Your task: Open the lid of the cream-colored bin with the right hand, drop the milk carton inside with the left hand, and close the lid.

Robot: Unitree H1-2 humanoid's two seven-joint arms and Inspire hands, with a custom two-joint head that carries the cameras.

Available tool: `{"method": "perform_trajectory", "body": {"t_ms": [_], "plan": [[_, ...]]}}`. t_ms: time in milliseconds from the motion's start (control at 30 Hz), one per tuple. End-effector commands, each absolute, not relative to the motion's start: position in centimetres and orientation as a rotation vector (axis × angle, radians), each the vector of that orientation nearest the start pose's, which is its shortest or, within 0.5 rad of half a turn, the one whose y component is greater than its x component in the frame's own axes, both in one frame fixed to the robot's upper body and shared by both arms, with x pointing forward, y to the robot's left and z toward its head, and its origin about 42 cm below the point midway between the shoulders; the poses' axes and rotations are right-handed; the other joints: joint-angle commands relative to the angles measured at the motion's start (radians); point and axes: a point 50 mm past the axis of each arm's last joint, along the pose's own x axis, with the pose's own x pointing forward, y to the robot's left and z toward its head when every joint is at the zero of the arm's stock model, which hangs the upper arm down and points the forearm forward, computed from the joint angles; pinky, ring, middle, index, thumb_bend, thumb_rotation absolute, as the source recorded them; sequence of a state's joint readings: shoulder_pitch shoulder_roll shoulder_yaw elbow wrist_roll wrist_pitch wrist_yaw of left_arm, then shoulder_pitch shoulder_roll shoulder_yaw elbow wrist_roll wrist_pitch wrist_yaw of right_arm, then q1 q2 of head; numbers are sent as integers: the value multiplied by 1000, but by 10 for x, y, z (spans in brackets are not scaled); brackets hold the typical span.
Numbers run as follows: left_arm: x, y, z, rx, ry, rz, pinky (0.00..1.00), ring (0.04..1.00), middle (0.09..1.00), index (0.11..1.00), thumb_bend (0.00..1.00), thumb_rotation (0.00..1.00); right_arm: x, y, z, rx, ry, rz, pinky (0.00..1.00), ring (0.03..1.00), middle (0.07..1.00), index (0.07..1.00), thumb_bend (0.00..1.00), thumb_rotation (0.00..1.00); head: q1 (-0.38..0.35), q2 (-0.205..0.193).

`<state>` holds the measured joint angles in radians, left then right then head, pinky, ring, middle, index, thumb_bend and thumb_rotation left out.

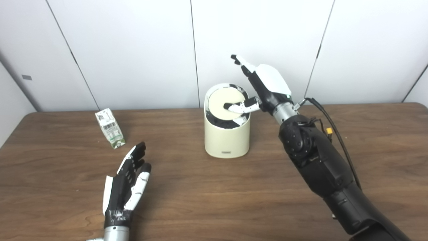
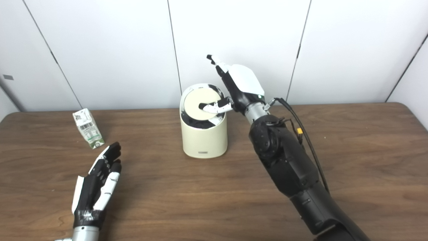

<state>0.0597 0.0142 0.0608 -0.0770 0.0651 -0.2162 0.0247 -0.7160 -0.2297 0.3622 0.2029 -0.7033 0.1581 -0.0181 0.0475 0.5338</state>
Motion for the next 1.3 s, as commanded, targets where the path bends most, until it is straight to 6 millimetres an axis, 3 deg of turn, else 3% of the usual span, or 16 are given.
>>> {"method": "perform_trajectory", "body": {"t_ms": [0,300,467,633,800,1067,1267], "plan": [[243,226,90,56,-136,98,892,912,905,908,568,673,465,-147,298,-1136,-519,97,890,933,926,966,910,156,3,1],[244,224,90,62,-128,105,886,906,895,911,604,674,465,-146,299,-1151,-528,99,869,926,922,961,919,141,6,2],[244,225,89,55,-133,102,893,908,898,914,599,669,464,-146,299,-1064,-515,104,840,921,924,960,901,174,8,1],[243,225,89,64,-128,104,894,907,895,911,600,674,462,-148,301,-714,-464,75,788,872,891,930,784,279,6,1],[243,226,91,61,-125,102,893,908,899,912,590,677,455,-156,301,-425,-369,43,740,846,882,931,622,522,1,3],[244,228,89,71,-132,101,885,903,895,906,584,687,433,-177,288,-341,-321,39,739,851,906,929,523,568,-5,2],[244,228,89,68,-131,99,891,909,899,908,575,689,407,-197,269,-423,-334,14,737,831,888,925,486,659,-7,2]]}}
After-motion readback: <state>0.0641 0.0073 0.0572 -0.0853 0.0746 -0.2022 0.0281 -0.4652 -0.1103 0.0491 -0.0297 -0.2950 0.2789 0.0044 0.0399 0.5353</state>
